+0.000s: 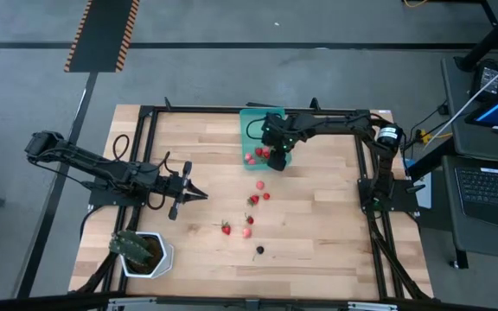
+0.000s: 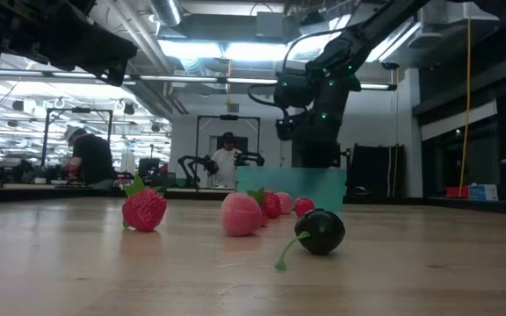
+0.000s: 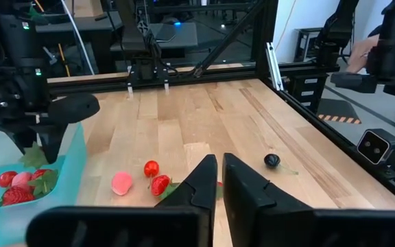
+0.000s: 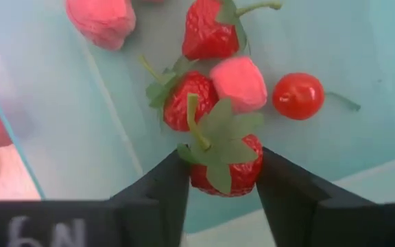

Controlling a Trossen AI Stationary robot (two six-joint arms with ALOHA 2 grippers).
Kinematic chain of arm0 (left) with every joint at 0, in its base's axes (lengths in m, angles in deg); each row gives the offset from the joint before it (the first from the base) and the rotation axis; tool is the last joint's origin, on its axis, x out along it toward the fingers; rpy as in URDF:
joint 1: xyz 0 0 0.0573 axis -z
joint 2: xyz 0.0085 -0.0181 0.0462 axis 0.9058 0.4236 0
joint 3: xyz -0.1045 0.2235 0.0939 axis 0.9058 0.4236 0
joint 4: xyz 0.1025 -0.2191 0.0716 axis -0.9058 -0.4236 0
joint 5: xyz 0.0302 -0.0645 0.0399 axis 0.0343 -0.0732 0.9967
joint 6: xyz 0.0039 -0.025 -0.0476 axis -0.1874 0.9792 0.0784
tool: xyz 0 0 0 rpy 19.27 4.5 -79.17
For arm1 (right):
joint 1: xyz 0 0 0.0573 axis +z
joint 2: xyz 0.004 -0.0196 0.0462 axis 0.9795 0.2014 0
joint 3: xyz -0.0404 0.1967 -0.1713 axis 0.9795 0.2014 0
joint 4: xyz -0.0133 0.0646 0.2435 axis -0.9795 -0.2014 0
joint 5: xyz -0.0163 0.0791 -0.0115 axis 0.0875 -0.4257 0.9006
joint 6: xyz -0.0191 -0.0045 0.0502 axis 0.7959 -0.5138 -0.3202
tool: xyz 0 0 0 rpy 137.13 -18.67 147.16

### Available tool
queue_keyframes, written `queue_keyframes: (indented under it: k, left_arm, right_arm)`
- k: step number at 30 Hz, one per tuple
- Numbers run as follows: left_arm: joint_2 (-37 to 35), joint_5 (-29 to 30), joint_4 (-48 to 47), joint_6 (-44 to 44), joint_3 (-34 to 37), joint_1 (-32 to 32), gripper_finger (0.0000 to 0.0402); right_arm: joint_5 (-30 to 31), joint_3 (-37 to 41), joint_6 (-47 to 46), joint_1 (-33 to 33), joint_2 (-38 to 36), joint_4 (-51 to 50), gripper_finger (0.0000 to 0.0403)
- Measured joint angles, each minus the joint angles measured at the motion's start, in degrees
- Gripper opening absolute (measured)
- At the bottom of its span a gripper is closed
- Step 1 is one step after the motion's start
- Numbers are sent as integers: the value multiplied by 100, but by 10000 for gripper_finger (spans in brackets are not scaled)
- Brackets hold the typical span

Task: Pick and placing Produce into tupperware
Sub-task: Put the red strawberry into the blue bin

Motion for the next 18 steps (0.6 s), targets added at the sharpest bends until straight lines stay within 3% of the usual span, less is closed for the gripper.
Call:
queue_keyframes:
  k: [6,18]
  left_arm:
    - [-1,-1,-2,0,0,0,5]
    - [-2,16,0,-7,0,2,17]
  right_arm:
    - [1,0,-173,0,2,36,249]
    - [-2,0,-423,0,-4,80,242]
